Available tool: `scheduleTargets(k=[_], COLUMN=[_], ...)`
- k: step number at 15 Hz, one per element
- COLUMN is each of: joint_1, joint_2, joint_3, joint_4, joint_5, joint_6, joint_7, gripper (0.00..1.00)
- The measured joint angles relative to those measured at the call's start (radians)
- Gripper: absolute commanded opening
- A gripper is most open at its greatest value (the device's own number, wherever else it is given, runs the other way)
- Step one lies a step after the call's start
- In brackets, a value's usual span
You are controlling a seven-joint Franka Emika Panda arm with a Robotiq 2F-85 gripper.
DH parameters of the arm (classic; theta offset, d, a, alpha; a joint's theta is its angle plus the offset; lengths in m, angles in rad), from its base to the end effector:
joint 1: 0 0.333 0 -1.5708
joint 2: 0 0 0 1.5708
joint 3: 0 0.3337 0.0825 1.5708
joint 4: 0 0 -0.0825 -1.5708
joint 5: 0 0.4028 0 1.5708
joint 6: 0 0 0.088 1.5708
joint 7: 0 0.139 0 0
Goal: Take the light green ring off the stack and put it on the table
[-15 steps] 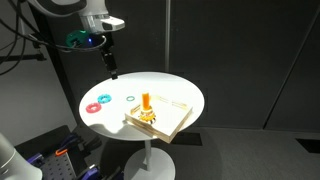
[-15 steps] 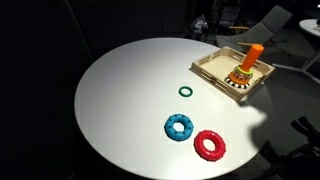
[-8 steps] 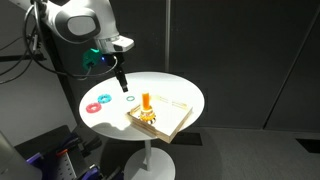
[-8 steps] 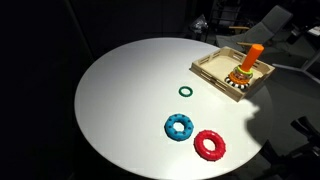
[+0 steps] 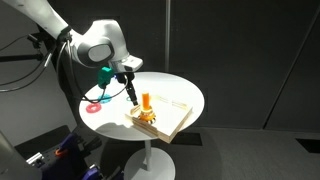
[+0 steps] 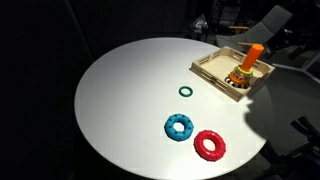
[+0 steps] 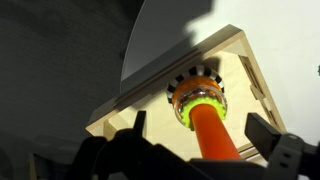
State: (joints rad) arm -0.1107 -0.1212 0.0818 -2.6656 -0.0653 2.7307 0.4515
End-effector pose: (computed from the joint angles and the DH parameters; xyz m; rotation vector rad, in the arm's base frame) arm 0.4483 -0.0122 0.2670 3.0563 -0.6556 0.2980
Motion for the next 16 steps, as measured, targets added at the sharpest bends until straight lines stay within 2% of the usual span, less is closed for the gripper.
scheduleTargets(k=[5,7,16], joint_1=[-0.006,0.006,0.169], joint_2=[0.13,0.177,0.345], joint_3=[-0.031,-0.057,-0.174], joint_4=[0.029,0.052,0.159], joint_5=[-0.146,-0.168,-0.157], joint_6=[0.098,0.118,0.166], joint_7=[0.134,0.167,0.216], gripper=[1.0,1.0,1.0])
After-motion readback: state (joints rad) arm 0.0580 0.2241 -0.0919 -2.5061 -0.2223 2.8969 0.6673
